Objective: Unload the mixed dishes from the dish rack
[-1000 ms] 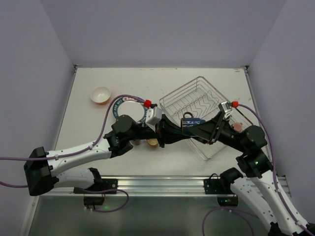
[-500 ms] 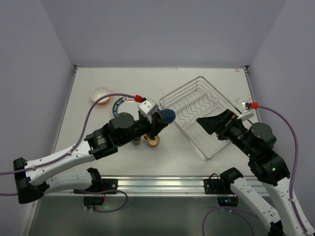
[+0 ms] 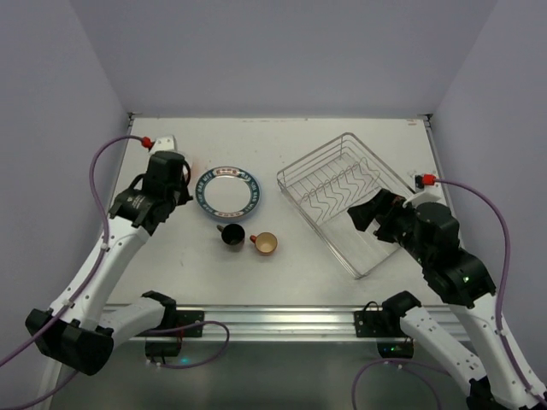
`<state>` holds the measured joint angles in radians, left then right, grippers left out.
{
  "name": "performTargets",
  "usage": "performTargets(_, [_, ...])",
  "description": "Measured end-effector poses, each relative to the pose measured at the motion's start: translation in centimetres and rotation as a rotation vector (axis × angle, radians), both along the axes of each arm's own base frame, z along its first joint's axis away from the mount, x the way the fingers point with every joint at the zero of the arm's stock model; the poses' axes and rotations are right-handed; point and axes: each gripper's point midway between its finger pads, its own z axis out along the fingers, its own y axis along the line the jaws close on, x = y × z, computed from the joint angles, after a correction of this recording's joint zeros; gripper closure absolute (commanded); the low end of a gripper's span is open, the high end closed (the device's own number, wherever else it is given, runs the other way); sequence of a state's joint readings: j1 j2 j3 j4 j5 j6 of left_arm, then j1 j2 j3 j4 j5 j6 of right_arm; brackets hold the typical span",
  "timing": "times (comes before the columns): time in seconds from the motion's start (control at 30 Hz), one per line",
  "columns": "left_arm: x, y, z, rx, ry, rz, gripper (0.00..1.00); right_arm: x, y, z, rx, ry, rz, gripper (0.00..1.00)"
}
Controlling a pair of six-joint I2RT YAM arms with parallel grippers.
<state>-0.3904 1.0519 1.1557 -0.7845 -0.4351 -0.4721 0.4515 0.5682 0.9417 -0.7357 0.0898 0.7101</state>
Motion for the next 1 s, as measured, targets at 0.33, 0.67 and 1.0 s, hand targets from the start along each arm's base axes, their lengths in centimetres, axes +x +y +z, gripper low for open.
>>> performTargets(0.33, [-3.0,-1.3,-10.5,-0.017,0.379,-0.104,1.00,0.6,-0.7,-1.8,-0.137,0.035,0.013,0.01])
performTargets(0.67, [-5.1,-2.9,-15.2,-0.067,0.520,-0.172,1.00,0.7,-1.1,-2.1,-0.192,0.021,0.029,0.01])
performTargets(1.0, [-6.3,-3.7,-17.9,-0.039,0.601,-0.209,1.00,0.7,-1.3,-2.6,-0.210,0.028,0.027,0.01])
